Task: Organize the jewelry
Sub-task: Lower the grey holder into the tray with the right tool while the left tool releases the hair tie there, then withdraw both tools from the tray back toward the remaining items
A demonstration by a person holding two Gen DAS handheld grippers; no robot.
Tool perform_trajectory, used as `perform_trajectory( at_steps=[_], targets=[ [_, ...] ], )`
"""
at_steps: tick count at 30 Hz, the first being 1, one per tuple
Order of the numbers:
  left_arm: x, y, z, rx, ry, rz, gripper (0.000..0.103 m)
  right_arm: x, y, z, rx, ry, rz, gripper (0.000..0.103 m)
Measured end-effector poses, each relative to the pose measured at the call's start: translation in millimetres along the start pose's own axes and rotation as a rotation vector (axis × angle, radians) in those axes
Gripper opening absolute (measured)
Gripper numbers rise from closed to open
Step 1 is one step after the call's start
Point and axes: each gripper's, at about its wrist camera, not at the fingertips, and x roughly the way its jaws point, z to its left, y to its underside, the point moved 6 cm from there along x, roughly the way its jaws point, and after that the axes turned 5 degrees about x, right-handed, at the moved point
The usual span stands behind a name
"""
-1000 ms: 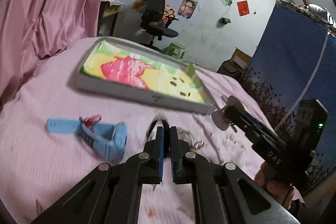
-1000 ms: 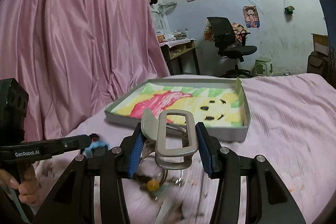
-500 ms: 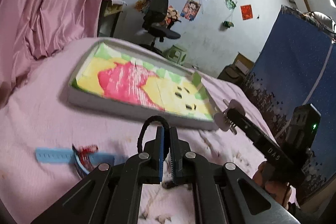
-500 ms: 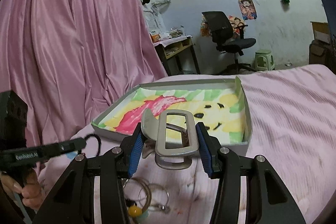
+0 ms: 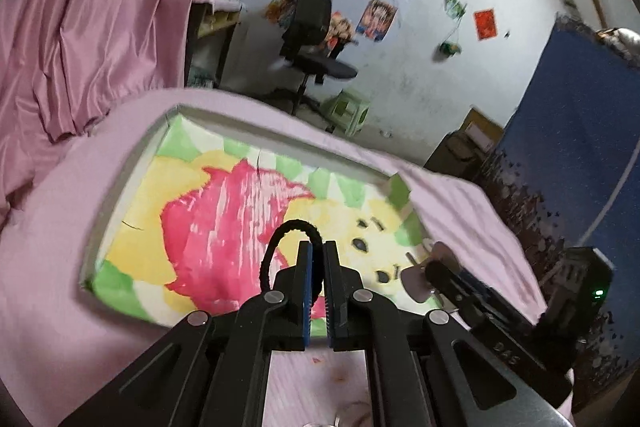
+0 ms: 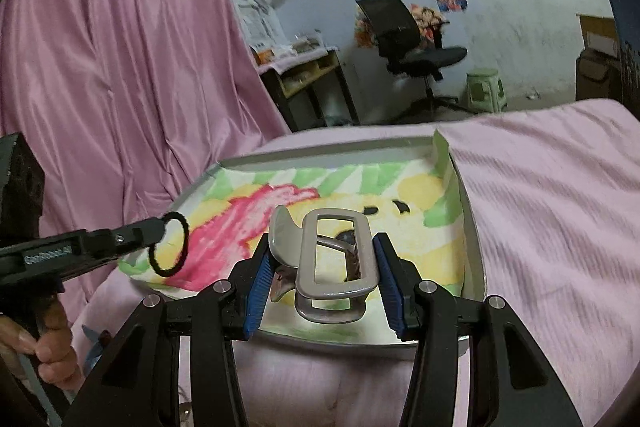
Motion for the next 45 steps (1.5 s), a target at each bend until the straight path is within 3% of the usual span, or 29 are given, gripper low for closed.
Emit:
perform_trajectory(
  at_steps=[7,9,13,17,20,22,23,26,33,45],
  targets=[
    [28,12,5,-0.015,-0.039,0.134,0.006,16,8,-1,-0.009,0.022,0.071,0.044],
    [31,17,5,-0.007,-0.047,0.168,0.006,11,11,-3,-0.016,0.028,0.078,0.048],
    [24,23,5,-0.003,-0.055,0.164,0.008,0,10,-4,-0.028,0.042,0.059,0.055],
    [7,28,6,0.005,-0.08,0.114,0.021,-19,10,-2,-0.047,0.046,0.015,0.056],
    [-11,31,5,0.017,-0.087,0.059,0.035,-38,8,3,-0.068,0.038,-0.038,0.066],
    [-27,34,4,0.013,-0.088,0.007,0.061,-51,8,6,-0.078,0.033,-0.065,0.068],
    [-33,35,5,0.01,-0.093,-0.016,0.066,-57,8,8,-0.084,0.031,-0.081,0.071],
    [-56,39,5,0.007,-0.111,-0.087,0.069,-76,9,14,-0.095,0.024,-0.122,0.082],
    [-103,55,0,0.068,-0.203,-0.208,0.091,-119,20,27,-0.118,0.012,-0.198,0.099],
    [-147,88,-4,0.163,-0.25,-0.26,0.096,-163,52,43,-0.193,0.024,-0.227,0.1]
  ],
)
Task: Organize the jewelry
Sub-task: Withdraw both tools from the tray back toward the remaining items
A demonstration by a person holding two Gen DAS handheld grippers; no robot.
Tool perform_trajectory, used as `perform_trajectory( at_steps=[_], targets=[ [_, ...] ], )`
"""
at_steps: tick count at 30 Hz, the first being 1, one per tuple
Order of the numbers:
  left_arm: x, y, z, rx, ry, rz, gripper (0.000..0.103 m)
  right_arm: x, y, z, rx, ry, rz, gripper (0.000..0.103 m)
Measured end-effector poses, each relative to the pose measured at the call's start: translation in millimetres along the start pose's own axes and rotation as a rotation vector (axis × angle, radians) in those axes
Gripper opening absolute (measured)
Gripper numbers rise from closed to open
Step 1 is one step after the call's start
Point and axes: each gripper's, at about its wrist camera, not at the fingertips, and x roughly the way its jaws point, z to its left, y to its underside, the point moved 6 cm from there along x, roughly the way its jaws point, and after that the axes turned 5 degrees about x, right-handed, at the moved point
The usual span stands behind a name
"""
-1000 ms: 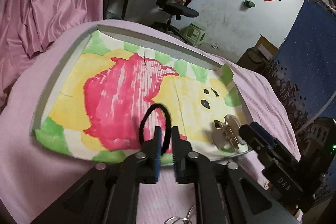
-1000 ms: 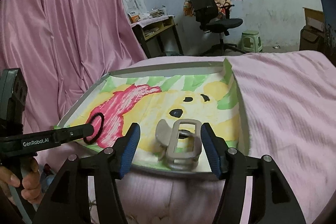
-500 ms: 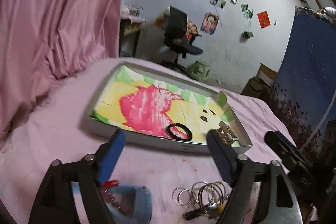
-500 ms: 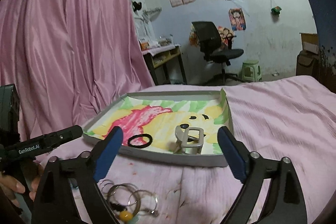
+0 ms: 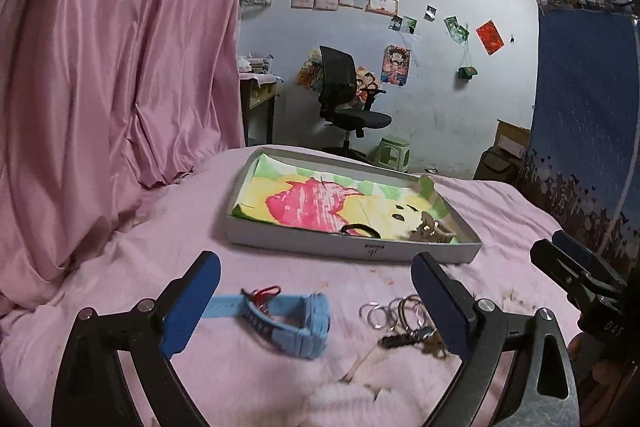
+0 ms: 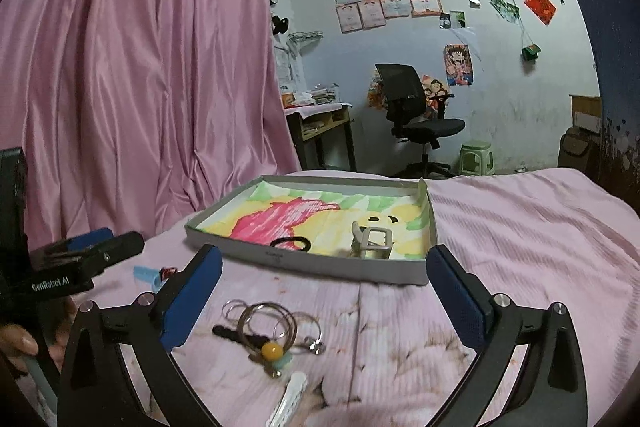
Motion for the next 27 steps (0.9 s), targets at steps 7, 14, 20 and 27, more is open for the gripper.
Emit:
perform_trajectory(
  at_steps=[7,14,20,27],
  targets=[
    [-16,13,8,0.019,-0.023,-0.021,0.096,-15,8,4,-0.03,0.001,0.01,0.1],
    [-13,27,21,-0.034,-0.004,0.044,0.096,-9,33,4,-0.022,-0.01,0.141,0.1],
    [9,47,27,-0.073,0.041,0.191,0.096,-1,52,4,-0.013,-0.028,0.246,0.1],
    [16,55,25,-0.083,0.068,0.235,0.096,12,71,9,-0.009,-0.05,0.353,0.067]
  ],
)
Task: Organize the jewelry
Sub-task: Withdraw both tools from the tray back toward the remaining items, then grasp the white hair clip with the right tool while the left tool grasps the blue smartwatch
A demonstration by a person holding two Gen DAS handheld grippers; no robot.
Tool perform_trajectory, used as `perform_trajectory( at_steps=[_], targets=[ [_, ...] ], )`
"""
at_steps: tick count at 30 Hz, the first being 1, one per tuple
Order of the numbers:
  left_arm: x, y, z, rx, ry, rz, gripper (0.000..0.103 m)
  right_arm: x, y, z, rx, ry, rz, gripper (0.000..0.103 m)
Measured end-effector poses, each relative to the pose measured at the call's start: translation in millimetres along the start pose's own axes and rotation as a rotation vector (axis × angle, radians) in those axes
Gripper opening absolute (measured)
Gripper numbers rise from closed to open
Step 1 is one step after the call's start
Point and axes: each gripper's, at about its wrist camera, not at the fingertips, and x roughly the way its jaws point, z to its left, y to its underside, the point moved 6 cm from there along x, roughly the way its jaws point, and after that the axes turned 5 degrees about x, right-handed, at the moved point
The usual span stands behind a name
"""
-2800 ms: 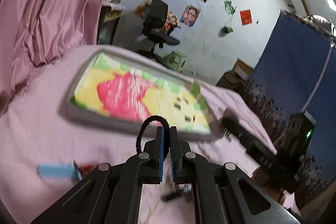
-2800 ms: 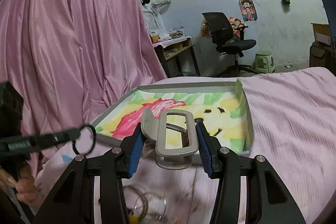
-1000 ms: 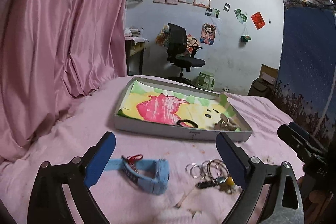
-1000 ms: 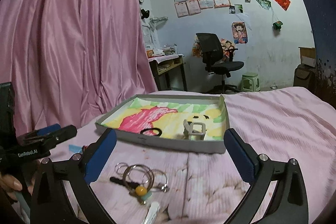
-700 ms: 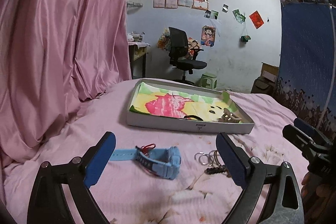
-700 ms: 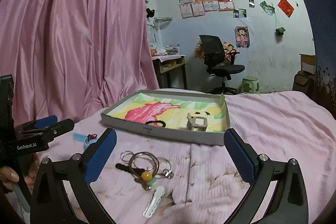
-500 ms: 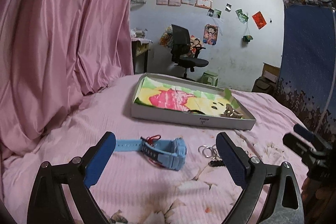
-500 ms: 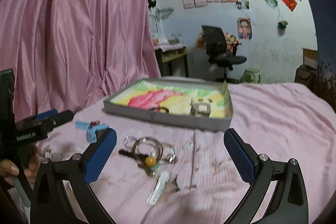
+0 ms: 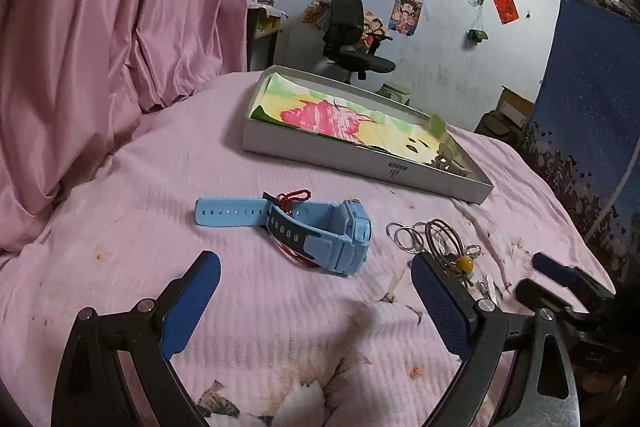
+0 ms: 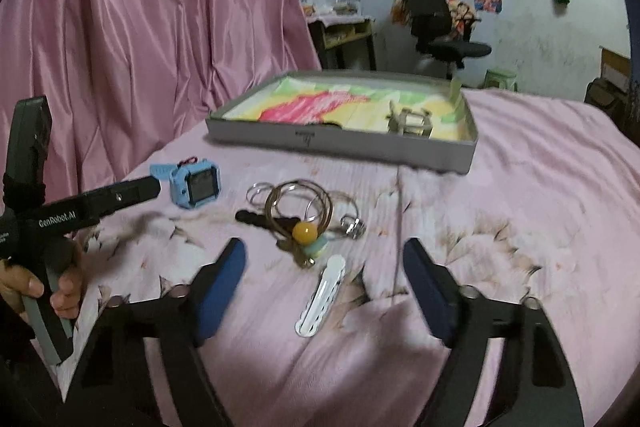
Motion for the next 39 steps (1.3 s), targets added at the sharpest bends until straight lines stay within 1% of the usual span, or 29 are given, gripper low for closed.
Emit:
perform_trajectory(
  at_steps=[3,5,6,8,10,11,13,15,17,20,21,22,25,31,32,34,35,36,38,39],
  targets=[
    [2,-1,-1,0.006,0.009,0.002,0.096,6,5,1,0.0,-0.005,0.035,0.057],
    [4,-2,-3,0.015,0.018,0.006,0.094,10,7,2,-0.001,-0.004,0.056,0.052],
    [5,-2,-5,0.021,0.025,0.012,0.091,12,9,2,-0.001,-0.003,0.067,0.049],
    [10,-2,-7,0.03,0.036,0.025,0.087,15,12,2,0.004,0.001,0.087,0.047],
    [15,-2,-9,0.037,0.043,0.04,0.079,18,13,1,0.011,0.004,0.104,0.046],
    [18,-2,-10,0.039,0.047,0.047,0.077,20,14,0,0.013,0.006,0.113,0.043],
    [22,-2,-11,0.04,0.056,0.056,0.067,24,16,0,0.016,0.009,0.126,0.039],
    [24,-3,-11,0.04,0.054,0.056,0.064,26,18,-1,0.021,0.009,0.135,0.038],
    [22,-6,-12,0.045,0.055,0.038,0.064,27,19,0,0.021,0.008,0.14,0.038],
    [20,-11,-15,0.061,0.063,0.013,0.064,29,21,1,0.019,0.009,0.149,0.033],
    [22,-11,-17,0.069,0.064,0.014,0.064,30,21,1,0.019,0.008,0.152,0.032],
    [23,-12,-18,0.074,0.066,0.018,0.061,30,21,1,0.022,0.007,0.155,0.032],
    [29,-12,-20,0.086,0.066,0.039,0.056,32,21,1,0.03,0.003,0.16,0.027],
    [34,-17,-22,0.101,0.06,0.047,0.054,37,21,2,0.04,-0.006,0.169,0.025],
    [36,-17,-22,0.106,0.051,0.053,0.052,38,21,3,0.038,-0.006,0.169,0.025],
    [39,-16,-23,0.113,0.038,0.065,0.044,38,21,3,0.037,-0.006,0.169,0.025],
    [40,-16,-23,0.114,0.03,0.067,0.041,38,21,4,0.037,-0.007,0.17,0.025],
    [40,-15,-22,0.111,0.021,0.068,0.035,38,21,4,0.037,-0.007,0.17,0.025],
    [39,-15,-20,0.105,0.024,0.064,0.033,38,21,4,0.038,-0.009,0.17,0.025],
    [38,-15,-20,0.104,0.024,0.057,0.031,38,21,4,0.038,-0.01,0.17,0.025]
  ],
)
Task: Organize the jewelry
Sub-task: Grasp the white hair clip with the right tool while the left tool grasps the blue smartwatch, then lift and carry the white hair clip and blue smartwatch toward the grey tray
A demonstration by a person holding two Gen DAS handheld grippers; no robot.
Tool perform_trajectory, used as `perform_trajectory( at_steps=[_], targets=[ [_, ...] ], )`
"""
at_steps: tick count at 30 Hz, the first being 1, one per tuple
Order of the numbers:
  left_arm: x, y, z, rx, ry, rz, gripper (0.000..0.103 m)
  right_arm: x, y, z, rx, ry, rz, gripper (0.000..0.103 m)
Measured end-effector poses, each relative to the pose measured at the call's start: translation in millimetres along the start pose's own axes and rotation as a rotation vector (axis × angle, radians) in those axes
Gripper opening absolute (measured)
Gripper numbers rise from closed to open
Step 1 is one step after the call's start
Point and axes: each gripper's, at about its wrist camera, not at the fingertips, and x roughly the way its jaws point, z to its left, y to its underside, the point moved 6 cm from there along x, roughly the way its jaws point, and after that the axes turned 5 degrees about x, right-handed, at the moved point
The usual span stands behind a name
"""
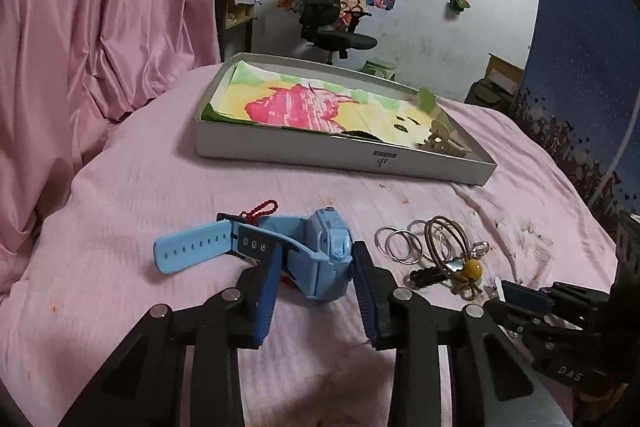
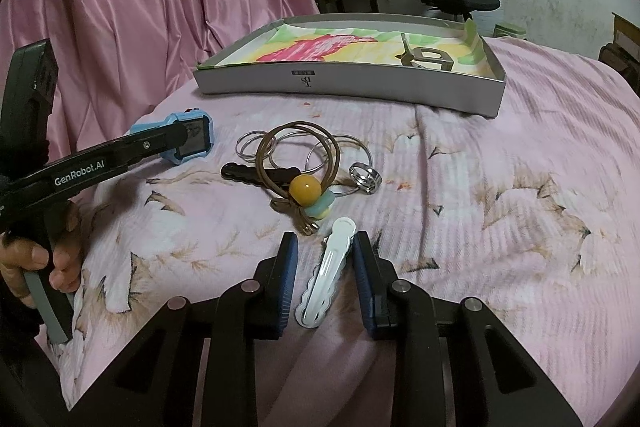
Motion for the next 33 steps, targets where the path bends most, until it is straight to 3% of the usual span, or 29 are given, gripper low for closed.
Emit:
perform_trajectory(
  at_steps=[4,9,17,27,33],
  targets=[
    [-8,0,-3,0.01,0.004,-0.032,0.027,0,0,1,0.001,-0.004,0.0,0.025],
    [-21,3,-11,0.02,0.064,-0.055,0.024,0,-1,0,0.002,-0.012,-0.001,0.021],
    [-28,13,-39,0.094,0.144,-0.029,0.023,-3,-3,-3,0.015,-0.02,-0.015,0.014],
    [-39,36,-45,0.074,0.157,0.069,0.022,-9,-7,-11,0.037,-0.029,-0.043,0.014],
    [-54,41,-53,0.099,0.152,0.061,0.022,-11,-6,-12,0.034,-0.035,-0.044,0.014]
  ],
)
